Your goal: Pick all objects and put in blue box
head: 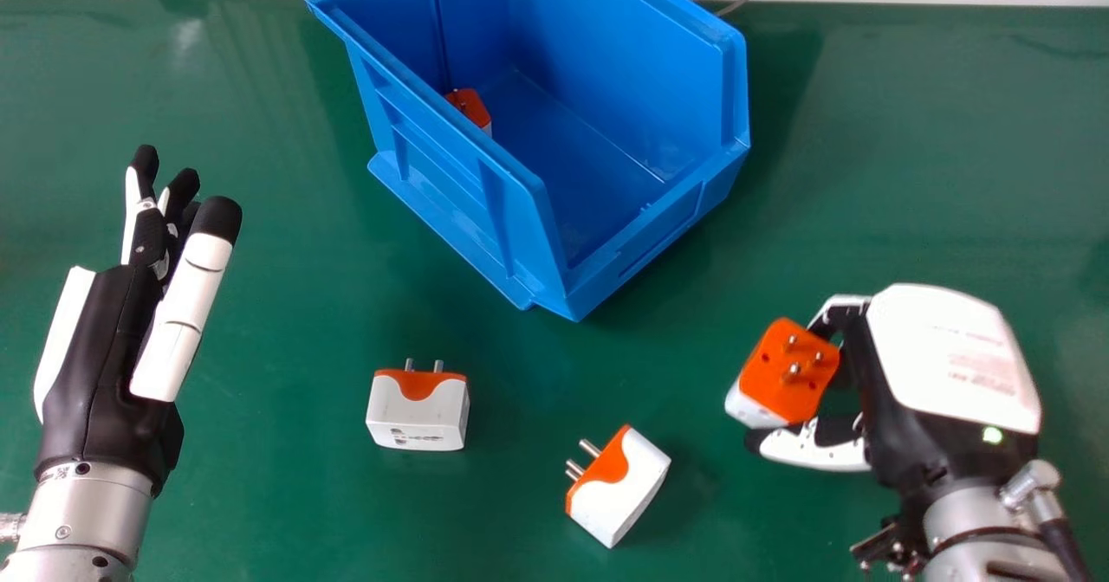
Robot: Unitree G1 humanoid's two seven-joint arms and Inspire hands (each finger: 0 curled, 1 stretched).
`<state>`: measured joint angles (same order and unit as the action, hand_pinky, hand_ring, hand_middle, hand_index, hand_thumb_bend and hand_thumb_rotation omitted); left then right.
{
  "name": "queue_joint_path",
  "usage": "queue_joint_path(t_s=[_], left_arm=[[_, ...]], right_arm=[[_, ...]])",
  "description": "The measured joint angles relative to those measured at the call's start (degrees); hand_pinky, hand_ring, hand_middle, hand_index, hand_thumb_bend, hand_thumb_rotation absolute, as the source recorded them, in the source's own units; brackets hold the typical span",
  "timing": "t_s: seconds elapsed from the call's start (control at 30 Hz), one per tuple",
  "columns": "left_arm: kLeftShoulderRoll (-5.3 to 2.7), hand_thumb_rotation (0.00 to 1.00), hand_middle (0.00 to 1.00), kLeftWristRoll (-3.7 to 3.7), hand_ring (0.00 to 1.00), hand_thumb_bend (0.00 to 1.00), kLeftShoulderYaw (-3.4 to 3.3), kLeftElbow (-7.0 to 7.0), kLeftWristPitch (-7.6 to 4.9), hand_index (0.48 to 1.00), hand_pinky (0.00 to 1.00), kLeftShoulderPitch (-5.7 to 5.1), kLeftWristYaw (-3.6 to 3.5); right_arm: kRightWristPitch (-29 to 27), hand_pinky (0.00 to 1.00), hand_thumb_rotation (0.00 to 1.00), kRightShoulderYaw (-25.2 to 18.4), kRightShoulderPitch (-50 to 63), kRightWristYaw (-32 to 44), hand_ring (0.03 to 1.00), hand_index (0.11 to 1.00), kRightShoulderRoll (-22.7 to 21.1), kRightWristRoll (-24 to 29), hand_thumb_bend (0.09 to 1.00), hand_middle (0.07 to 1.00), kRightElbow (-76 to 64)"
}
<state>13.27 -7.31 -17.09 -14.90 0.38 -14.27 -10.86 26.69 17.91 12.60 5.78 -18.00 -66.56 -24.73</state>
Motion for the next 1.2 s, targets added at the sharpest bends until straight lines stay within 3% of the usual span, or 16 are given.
queue_joint_path(t_s=[0.3, 0.63, 0.83, 0.97, 1.1, 1.2], left_arm=[[0.13, 0.86, 1.0, 0.28, 1.0, 0.75, 0.07, 0.38, -0.03, 1.0, 1.0, 0.38, 0.08], [0.14, 0.86, 1.0, 0.47, 1.0, 0.75, 0.23, 0.78, -0.29, 1.0, 1.0, 0.55, 0.06], [0.14, 0.86, 1.0, 0.49, 1.0, 0.75, 0.33, 0.85, -0.74, 0.999, 1.0, 0.45, 0.1], [0.13, 0.87, 1.0, 0.49, 1.0, 0.75, 0.47, 0.9, -1.03, 1.0, 1.0, 0.44, 0.09], [0.1, 0.87, 1.0, 0.48, 1.0, 0.76, 0.58, 1.02, -1.19, 1.0, 1.0, 0.5, 0.08], [0.02, 0.87, 1.0, 0.48, 1.0, 0.77, 0.77, 0.98, -1.25, 1.0, 1.0, 0.4, 0.15]], right_arm=[[-4.0, 0.12, 0.09, -2.1, -10.5, 0.0, 0.143, 0.224, -0.2, 0.6, 0.441, 0.211, 1.2], [-7.4, 0.18, 0.08, -2.5, -24.8, 0.0, 0.233, 0.303, -0.3, 1.8, 0.417, 0.299, 11.2], [-7.9, 0.17, 0.09, -2.1, -32.5, 0.0, 0.227, 0.361, -0.3, 2.9, 0.407, 0.31, 17.2], [-7.8, 0.23, 0.1, -1.1, -37.6, 0.1, 0.279, 0.402, 0.2, 2.9, 0.397, 0.358, 20.6], [-7.3, 0.29, 0.09, 0.5, -44.7, 0.0, 0.35, 0.414, 2.7, 3.4, 0.363, 0.414, 27.2], [-7.7, 0.27, 0.1, 1.6, -49.5, -0.9, 0.336, 0.437, 4.5, 4.3, 0.349, 0.409, 33.0]])
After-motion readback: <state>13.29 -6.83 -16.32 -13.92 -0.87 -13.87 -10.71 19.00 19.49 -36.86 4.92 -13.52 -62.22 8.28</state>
